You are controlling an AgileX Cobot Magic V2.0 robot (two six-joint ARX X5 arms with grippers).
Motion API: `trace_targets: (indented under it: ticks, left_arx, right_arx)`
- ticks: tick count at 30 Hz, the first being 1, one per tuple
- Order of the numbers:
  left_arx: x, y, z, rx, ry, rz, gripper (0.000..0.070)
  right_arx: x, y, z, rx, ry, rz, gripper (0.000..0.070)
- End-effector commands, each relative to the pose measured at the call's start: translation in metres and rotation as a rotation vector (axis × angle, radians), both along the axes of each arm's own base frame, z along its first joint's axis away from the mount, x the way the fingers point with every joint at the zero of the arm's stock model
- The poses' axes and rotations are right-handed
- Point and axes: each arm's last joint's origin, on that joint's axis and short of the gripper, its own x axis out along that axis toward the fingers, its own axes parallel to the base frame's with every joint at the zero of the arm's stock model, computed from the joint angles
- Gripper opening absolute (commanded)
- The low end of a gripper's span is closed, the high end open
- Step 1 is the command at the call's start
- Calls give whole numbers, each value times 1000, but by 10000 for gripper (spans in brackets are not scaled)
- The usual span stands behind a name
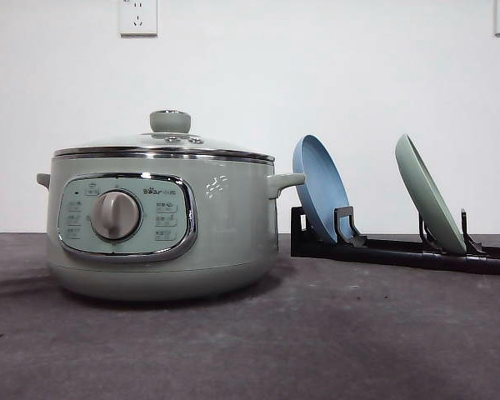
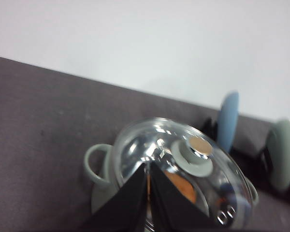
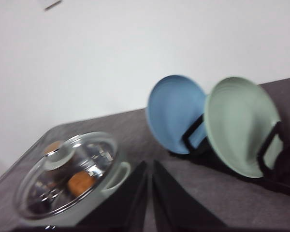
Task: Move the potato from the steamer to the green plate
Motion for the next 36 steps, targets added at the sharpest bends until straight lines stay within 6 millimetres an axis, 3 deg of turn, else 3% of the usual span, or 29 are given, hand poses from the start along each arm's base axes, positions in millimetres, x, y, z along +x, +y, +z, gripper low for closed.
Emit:
trace_targets:
  ticks: [1,6,11,19,28,32,34,36]
  left_arx:
    - [3,-3,21,70,-32,-52,1]
    - [16,-13,53,143,38,-191,1]
    - [25,-25,66,196,114,-375,1]
    - [22,-38,67,209,95,-532,1]
    - [20,-40,66,211,108,-549,10]
    - [20,-40,66,210,106,-548,123]
    - [20,-40,66,210,105,-548,214]
    - [20,-40,66,211,105,-549,332]
  right_arx:
    - [1,1,16,-39,-5,32,4]
    - [10,4,49,-98,59,127,4]
    - [18,7,69,-161,119,224,4]
    - [23,24,73,-302,130,436,4]
    - [22,26,73,-301,129,448,6]
    - [22,25,73,-302,129,445,20]
    - [23,25,73,-304,128,440,124]
    - [23,26,73,-304,131,441,279]
